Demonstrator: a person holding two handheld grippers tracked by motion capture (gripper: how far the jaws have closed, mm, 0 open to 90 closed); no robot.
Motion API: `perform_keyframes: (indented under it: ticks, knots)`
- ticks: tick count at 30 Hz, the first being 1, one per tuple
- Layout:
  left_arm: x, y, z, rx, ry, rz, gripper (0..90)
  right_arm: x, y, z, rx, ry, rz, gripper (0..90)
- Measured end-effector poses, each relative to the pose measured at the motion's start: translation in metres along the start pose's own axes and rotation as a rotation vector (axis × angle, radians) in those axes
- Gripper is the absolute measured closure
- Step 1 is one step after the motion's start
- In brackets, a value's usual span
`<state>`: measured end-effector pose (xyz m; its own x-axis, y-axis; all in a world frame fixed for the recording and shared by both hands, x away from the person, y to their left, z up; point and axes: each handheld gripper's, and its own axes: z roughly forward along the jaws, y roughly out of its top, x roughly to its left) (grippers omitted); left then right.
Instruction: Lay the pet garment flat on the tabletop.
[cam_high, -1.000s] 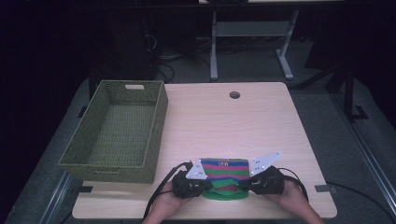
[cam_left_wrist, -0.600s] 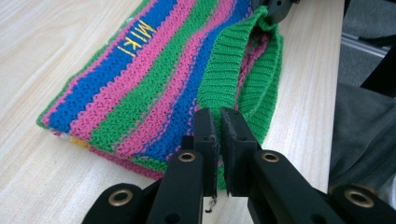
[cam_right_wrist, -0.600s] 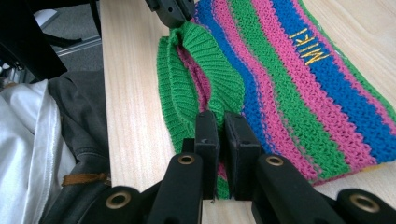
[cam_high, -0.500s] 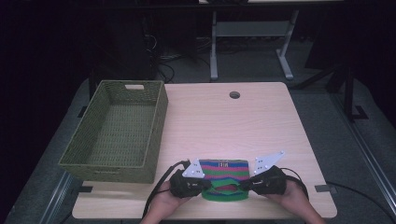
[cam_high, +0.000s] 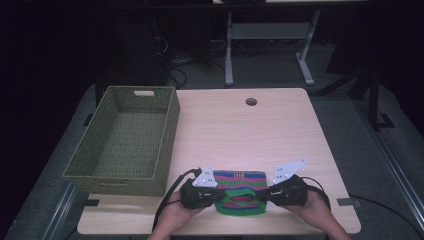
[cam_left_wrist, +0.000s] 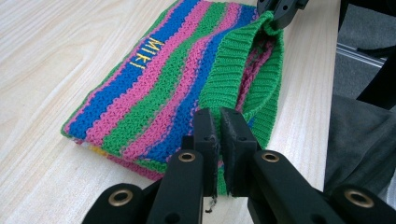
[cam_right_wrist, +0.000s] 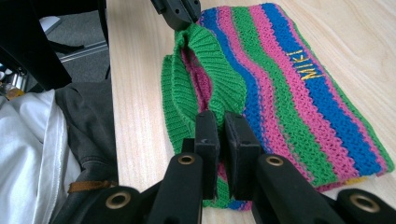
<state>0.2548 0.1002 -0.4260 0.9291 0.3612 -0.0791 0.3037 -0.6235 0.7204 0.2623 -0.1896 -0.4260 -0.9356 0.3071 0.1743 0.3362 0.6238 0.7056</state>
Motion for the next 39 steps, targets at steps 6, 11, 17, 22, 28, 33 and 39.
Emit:
perform_keyframes:
  ticks: [6,11,17,22,28,33,39]
  knots:
    - [-0.001,0.0,-0.001,0.003,-0.008,-0.001,85.2,0.0,-0.001,-0.002,0.0,-0.006,-0.013,83.9]
    - [-0.005,0.002,-0.004,-0.009,-0.03,-0.01,85.2,0.004,0.0,-0.004,-0.005,-0.002,-0.008,83.9]
    - [-0.008,0.011,-0.012,-0.011,-0.036,0.009,85.2,0.006,0.005,-0.011,-0.01,-0.006,-0.021,83.9]
    - [-0.004,0.018,-0.018,-0.029,-0.026,0.0,85.2,0.005,0.013,-0.017,-0.019,-0.019,-0.027,83.9]
    - [0.004,0.025,-0.021,-0.048,-0.002,-0.013,85.3,0.002,0.024,-0.024,-0.034,-0.033,-0.016,83.9]
    - [0.012,0.029,-0.021,-0.065,0.011,-0.04,85.3,-0.006,0.032,-0.028,-0.047,-0.043,-0.005,83.6]
    - [0.021,0.033,-0.021,-0.07,0.039,-0.064,84.9,-0.019,0.039,-0.03,-0.055,-0.046,0.024,83.6]
